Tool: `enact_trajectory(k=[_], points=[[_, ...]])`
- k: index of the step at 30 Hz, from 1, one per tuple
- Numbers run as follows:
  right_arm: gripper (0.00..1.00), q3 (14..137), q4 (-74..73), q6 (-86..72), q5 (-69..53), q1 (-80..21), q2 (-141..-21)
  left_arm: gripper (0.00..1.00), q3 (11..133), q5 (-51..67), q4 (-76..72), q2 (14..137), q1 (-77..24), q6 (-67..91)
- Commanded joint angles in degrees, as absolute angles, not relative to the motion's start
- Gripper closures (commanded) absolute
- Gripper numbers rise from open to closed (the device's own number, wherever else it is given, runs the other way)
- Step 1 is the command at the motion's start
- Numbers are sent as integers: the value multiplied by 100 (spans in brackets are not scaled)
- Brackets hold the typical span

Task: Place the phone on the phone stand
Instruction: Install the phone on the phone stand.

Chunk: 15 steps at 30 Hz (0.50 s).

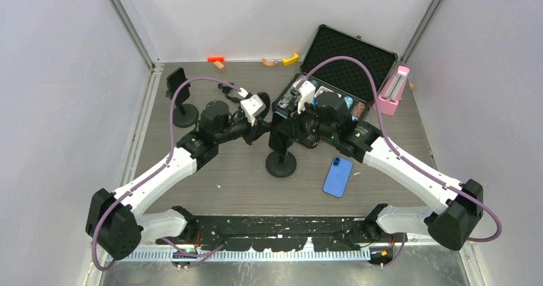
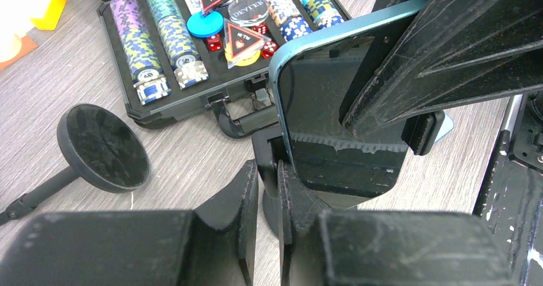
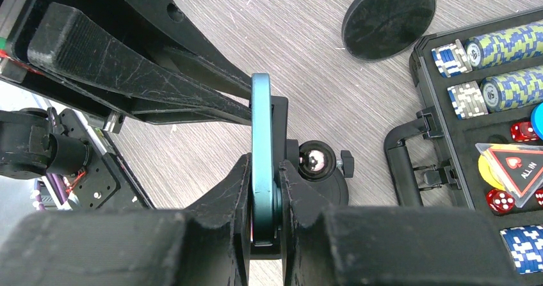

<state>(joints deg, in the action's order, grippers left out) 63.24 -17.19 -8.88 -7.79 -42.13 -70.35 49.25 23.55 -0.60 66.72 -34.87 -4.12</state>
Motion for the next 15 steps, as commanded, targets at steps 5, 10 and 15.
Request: enact_trajectory(k=[5,10,15], points=[[100,5981,-2425,-79,1050,-3858,-7173,99,4763,3135,631,6433,-3596,-713],[100,5943,-2411,-117,974,-3858,-7195,94,4733,3267,629,6413,-3589,-715],[100,5913,-2404,-131,951,-3858,-7194,90,4715,3362,675,6389,-3586,-732]])
